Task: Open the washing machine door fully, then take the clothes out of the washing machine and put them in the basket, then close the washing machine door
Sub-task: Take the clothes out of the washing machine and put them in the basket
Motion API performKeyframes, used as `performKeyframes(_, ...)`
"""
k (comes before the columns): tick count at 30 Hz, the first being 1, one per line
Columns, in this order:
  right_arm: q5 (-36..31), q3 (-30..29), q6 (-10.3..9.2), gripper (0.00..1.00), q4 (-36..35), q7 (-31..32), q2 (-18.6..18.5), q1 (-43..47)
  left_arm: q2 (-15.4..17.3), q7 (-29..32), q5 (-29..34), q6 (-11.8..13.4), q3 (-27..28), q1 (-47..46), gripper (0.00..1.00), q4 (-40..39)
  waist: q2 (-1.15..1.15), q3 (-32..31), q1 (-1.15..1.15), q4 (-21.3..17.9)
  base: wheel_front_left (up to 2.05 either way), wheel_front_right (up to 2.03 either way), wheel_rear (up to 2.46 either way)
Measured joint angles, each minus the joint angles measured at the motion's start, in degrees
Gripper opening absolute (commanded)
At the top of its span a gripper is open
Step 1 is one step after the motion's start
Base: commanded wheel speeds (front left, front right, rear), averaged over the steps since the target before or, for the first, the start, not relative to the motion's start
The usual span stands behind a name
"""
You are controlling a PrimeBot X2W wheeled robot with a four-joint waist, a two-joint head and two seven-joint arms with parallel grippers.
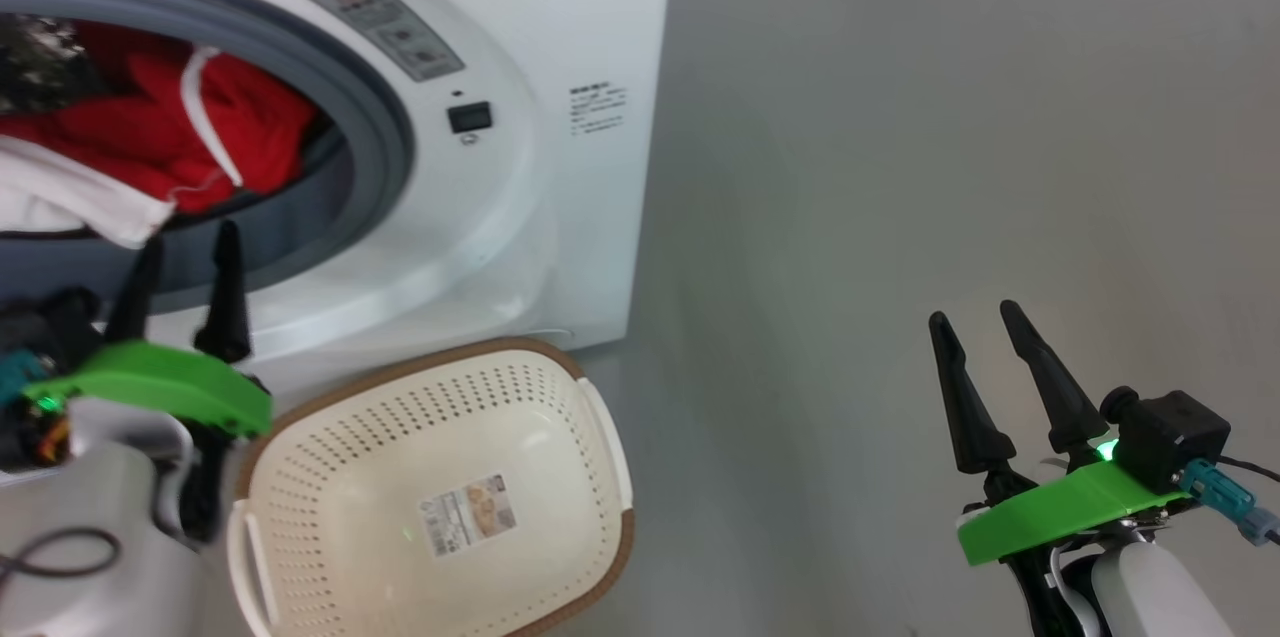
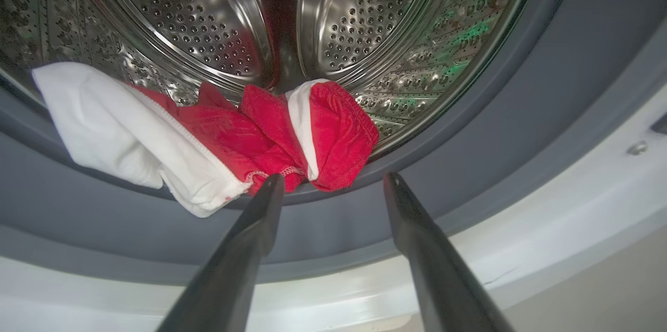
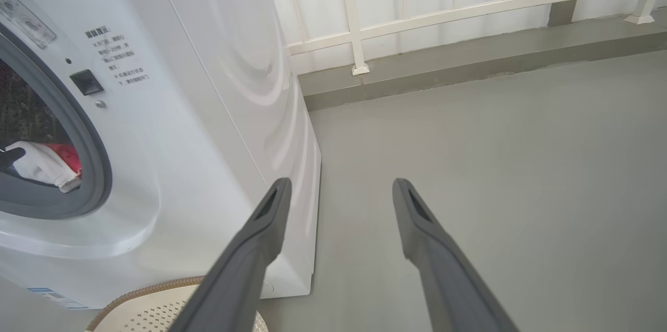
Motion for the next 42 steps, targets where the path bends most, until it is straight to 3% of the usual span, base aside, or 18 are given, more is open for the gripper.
performKeyframes(18, 0.09, 0.51, 0.0, 1.0, -1.37, -0.13, 1.64, -4.43, 9.66, 0.0, -9.34, 0.0, -10.84, -16.77, 1.0, 13.28, 0.0, 8.82, 0.0, -5.57, 0.0, 0.0, 0.0)
performKeyframes(31, 0.56, 1.53, 0.0, 1.0, -2.2, -0.13, 1.88, -5.6, 11.81, -0.01, -11.48, 0.0, -15.16, -21.51, 1.0, 19.46, 0.0, 11.58, 0.0, -8.16, 0.0, 0.0, 0.0)
performKeyframes(32, 0.56, 1.53, 0.0, 1.0, -2.2, -0.13, 1.89, -5.6, 11.81, -0.01, -11.67, 0.0, -15.15, -21.68, 0.67, 19.41, 0.0, 11.53, 0.0, -8.19, 0.0, 0.0, 0.0)
performKeyframes(33, 0.57, 1.52, 0.0, 1.0, -2.21, -0.13, 1.89, -5.6, 11.82, -0.01, -11.67, 0.0, -15.15, -21.73, 0.42, 19.33, 0.0, 11.46, 0.0, -8.2, 0.0, 0.0, 0.0)
performKeyframes(34, 0.62, 1.51, 0.0, 1.0, -2.21, -0.13, 1.89, -5.6, 11.82, 0.0, -11.67, 0.0, -15.13, -21.72, 0.27, 19.09, 0.0, 11.4, 0.0, -8.17, 0.0, 0.0, 0.0)
performKeyframes(35, 0.67, 1.49, 0.0, 1.0, -2.21, -0.13, 1.89, -5.6, 11.84, 0.0, -11.66, 0.0, -15.04, -21.72, 0.0, 18.69, 0.0, 11.33, 0.0, -8.11, 0.0, 0.0, 0.0)
performKeyframes(42, 0.73, 1.38, 0.0, 1.0, -2.15, -0.13, 1.9, -5.56, 11.78, 0.0, -10.39, 0.0, -12.47, -21.32, 0.0, 14.83, 0.0, 10.07, 0.0, -7.36, 0.0, 0.0, 0.0)
